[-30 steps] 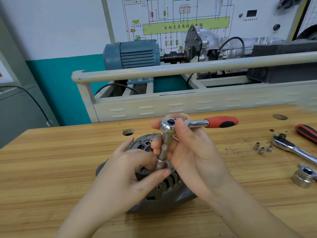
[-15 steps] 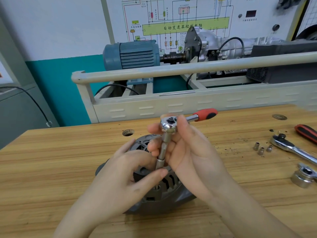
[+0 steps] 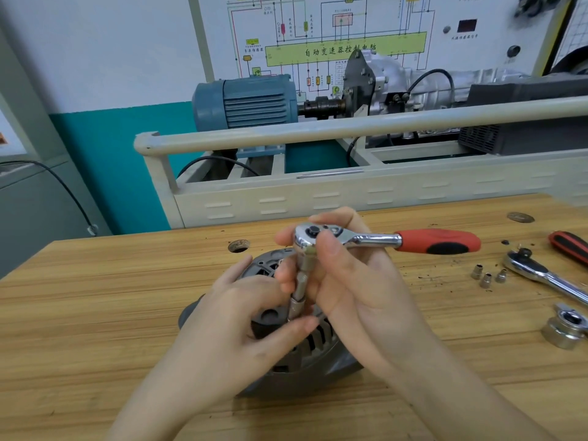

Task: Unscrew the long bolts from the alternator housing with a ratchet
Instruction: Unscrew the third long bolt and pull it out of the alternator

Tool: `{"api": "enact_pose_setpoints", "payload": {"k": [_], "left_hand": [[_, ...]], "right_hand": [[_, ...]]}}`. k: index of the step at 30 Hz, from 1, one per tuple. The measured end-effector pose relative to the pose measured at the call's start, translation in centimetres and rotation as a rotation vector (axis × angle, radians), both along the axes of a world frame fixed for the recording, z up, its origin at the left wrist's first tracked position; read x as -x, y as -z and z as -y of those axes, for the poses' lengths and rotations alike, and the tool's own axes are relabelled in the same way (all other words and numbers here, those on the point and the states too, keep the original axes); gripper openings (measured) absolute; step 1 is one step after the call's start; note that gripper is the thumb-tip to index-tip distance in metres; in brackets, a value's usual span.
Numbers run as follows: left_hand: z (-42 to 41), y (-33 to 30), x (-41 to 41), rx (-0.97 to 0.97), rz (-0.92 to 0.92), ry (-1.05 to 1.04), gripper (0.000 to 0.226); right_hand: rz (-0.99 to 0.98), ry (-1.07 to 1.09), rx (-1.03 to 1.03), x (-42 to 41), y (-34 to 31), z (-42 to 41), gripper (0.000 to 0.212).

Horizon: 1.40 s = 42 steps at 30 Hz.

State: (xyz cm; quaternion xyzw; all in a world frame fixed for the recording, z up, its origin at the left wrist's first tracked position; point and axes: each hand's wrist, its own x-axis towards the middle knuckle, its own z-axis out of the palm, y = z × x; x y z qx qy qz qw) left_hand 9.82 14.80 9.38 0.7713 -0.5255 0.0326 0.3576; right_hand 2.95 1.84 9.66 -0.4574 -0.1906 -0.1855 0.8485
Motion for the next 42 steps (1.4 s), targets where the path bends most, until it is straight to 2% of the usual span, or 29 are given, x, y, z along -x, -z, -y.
{"api": "enact_pose_setpoints", "payload": {"k": [4,7,11,15,18,21,23,26,31,34,38,42], "left_hand": [[0.1,-0.2,0.1,0.006,-0.010,-0.038,0.045],[0.4,-0.1,0.5,0.080,-0.007,-0.072,0.033],[0.3,-0.3,0.2,0.059,-0.058,-0.048,0.042],[-0.1,-0.5,0.0,-0.020,-0.073,0.037,0.042],[-0.1,-0.3,-0.2,-0.046,-0.058,0.000,0.048],[0.3,-0.3,0.1,-0.024,-0.018,-0.023,0.035],[0.4,-0.1,0.1,-0.002,-0.014,-0.034,0.036],[0.3,-0.1,0.0,0.028,-0.043,-0.038,0.044],[-0.1,-0.5,0.0,-0.023,-0.120,0.049,0.039],[0.0,-0.4,-0.1,-0.026,-0.098,-0.005,0.047],[0.4,-0.2,0.1,0.011,-0.074,-0.076,0.034],[0.3,0.0,-0.1,0.031,-0.077,-0.055,0.038]], "right_hand": [[0.028,0.062,0.002,0.1,0.1,-0.3,0.026],[0.025,0.097,-0.028,0.2,0.2,-0.4,0.028],[0.012,-0.002,-0.027,0.1,0.2,-0.3,0.026],[-0.003,-0.110,-0.036,-0.2,0.1,-0.2,0.025],[-0.008,-0.088,-0.043,-0.2,0.2,-0.1,0.025],[0.018,-0.038,-0.043,-0.2,0.3,0.3,0.025],[0.017,-0.030,-0.044,-0.1,0.4,0.5,0.026],[0.004,-0.074,-0.049,-0.3,0.4,0.5,0.022],[0.000,-0.134,-0.013,-0.5,0.2,0.3,0.023],[0.008,-0.098,-0.004,-0.4,0.2,0.2,0.024],[0.027,-0.012,-0.038,-0.1,0.2,0.6,0.024],[0.025,0.002,-0.016,0.0,0.2,0.5,0.025]]}}
